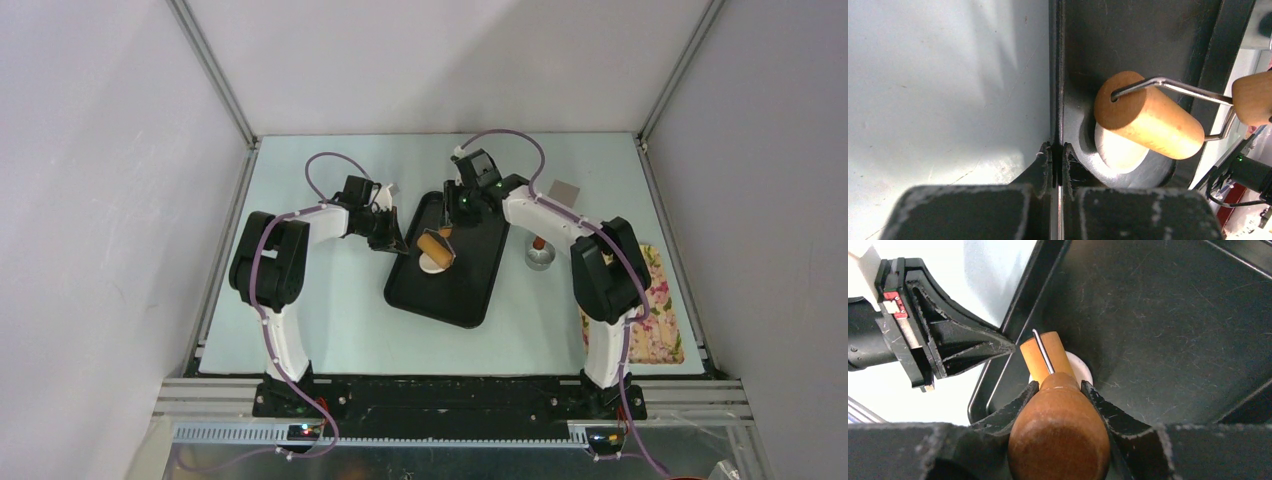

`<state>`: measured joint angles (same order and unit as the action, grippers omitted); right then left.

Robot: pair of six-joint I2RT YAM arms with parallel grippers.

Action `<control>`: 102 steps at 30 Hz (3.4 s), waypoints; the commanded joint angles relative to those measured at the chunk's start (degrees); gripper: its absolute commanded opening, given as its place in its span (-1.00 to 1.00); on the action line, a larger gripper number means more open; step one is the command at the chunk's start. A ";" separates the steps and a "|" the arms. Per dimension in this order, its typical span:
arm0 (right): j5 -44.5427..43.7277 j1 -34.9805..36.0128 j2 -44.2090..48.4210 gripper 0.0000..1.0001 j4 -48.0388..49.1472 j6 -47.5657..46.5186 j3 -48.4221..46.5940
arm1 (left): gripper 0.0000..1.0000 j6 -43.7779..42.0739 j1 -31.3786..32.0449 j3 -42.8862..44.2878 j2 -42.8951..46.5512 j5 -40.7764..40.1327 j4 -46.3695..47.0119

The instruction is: Roll out the dumpling wrappers from the dough

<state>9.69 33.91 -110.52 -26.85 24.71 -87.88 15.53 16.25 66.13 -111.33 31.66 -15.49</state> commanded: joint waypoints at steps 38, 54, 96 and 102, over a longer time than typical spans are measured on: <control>-12.73 1.29 14.76 -1.00 6.47 -11.24 5.77 | -1.00 -0.37 -1.13 -1.20 -2.84 -1.03 -5.65; -1.37 6.55 1.07 -1.00 5.09 -3.30 1.54 | -1.00 -0.16 -1.48 -1.00 -3.14 -0.38 -5.62; 3.00 0.57 10.50 -1.00 2.68 -21.10 4.52 | -1.00 0.64 -2.69 -0.60 -4.07 1.41 -5.64; 2.17 2.56 5.41 -1.00 2.85 -24.23 3.38 | -1.00 0.54 -2.71 -0.62 -3.94 1.33 -5.69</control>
<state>11.94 36.25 -102.24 -25.45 4.16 -81.80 16.73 14.06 66.24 -112.66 36.42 -15.57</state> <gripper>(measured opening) 0.369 0.036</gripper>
